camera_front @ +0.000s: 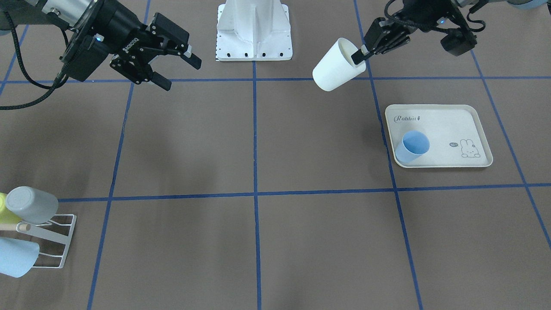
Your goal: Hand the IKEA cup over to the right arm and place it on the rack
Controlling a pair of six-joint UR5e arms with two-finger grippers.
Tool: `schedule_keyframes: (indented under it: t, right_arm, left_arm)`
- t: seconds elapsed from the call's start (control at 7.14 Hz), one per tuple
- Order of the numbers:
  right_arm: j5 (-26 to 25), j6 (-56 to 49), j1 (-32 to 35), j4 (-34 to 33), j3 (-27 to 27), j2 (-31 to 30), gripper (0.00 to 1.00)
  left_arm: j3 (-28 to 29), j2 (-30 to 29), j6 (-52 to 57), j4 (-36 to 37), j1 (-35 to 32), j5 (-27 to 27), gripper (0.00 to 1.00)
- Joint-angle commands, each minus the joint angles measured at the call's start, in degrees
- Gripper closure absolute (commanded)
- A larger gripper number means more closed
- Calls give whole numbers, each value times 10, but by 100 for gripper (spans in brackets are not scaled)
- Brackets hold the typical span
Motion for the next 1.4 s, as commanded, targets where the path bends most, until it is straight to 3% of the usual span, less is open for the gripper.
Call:
schedule_keyframes:
  t: [0.0, 0.28, 0.42, 0.7, 0.98, 1.26]
  right_arm:
    - [-97, 73, -62, 184, -15, -21, 1]
    - [-143, 98, -86, 248, -15, -20, 2]
    - [-211, 98, -127, 280, -16, -20, 2]
    - [-301, 93, -178, 322, -15, -8, 2]
    - [-335, 86, -190, 327, -18, 2, 2]
    - [-356, 37, -197, 328, -44, 41, 4]
  left_arm:
    - [46, -2, -179, -197, 13, 16, 100]
    - [54, -17, -354, -287, 21, 55, 100]
    - [53, -29, -466, -315, 49, 115, 100]
    - [46, -33, -660, -363, 51, 176, 100]
    - [31, -31, -776, -364, 53, 199, 100]
    - [29, -33, -818, -359, 53, 199, 100]
